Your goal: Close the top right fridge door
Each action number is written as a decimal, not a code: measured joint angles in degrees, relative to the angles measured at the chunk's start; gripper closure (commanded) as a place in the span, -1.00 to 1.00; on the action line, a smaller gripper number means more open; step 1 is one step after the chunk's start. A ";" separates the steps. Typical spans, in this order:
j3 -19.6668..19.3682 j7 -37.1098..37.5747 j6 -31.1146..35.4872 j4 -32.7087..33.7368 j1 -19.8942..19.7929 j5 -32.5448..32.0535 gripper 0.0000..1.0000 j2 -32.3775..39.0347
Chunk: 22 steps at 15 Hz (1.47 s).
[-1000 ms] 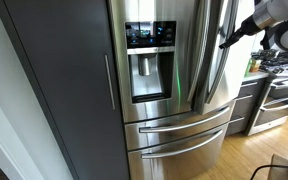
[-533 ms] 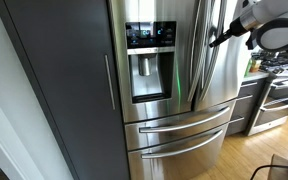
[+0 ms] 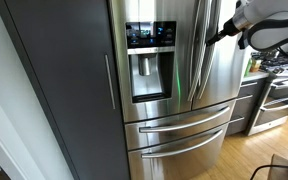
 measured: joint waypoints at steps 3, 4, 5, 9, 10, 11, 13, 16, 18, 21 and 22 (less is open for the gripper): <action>0.44 0.49 -2.62 0.79 -0.06 0.34 -1.00 -0.27; 0.50 0.52 -3.44 1.05 0.01 0.65 -1.00 -0.35; 0.49 0.51 -3.96 1.25 0.10 1.10 -1.00 -0.47; 0.35 -0.26 -4.84 1.46 0.57 2.00 -1.00 -2.43; 0.34 -0.62 -6.04 1.45 0.83 2.53 -1.00 -3.45; 0.27 -1.07 -7.81 1.44 1.18 3.34 -1.00 -4.71; -0.27 -2.14 -12.43 1.42 1.56 4.62 -1.00 -7.83; -1.06 -2.87 -20.44 1.36 1.20 4.84 -1.00 -13.33; -1.22 -3.25 -25.96 1.35 1.18 4.85 -1.00 -17.12; -1.34 -4.40 -33.47 1.34 1.66 5.31 -1.00 -22.63; -1.32 -4.88 -35.64 1.32 1.98 5.34 -1.00 -24.35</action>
